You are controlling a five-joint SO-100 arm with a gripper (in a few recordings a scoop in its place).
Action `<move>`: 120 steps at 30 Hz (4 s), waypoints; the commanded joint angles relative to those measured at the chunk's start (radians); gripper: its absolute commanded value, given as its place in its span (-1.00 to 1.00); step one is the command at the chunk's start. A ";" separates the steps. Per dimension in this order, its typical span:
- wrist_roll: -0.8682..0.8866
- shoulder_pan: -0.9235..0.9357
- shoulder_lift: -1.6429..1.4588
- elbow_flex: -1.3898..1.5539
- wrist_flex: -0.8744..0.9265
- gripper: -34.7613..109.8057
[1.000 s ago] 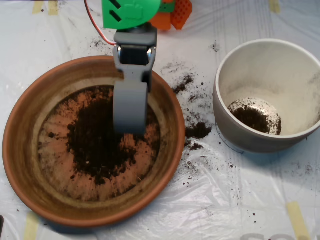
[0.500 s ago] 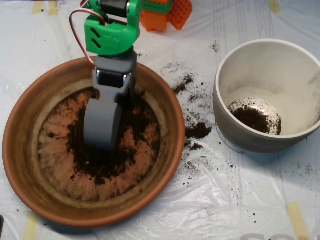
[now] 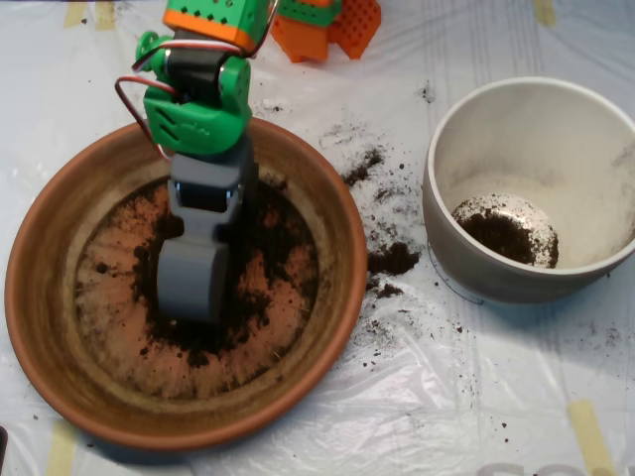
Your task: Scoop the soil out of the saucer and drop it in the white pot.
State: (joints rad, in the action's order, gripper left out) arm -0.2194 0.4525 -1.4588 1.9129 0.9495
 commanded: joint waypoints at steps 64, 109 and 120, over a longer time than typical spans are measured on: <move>0.011 -0.371 -0.522 -0.354 0.258 -0.53; 0.029 -0.957 -0.212 -0.781 0.512 -0.09; 0.037 -0.950 -0.225 -0.767 0.509 -0.16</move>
State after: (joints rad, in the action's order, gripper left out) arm -0.1948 -0.4985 -1.5800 1.1674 1.4650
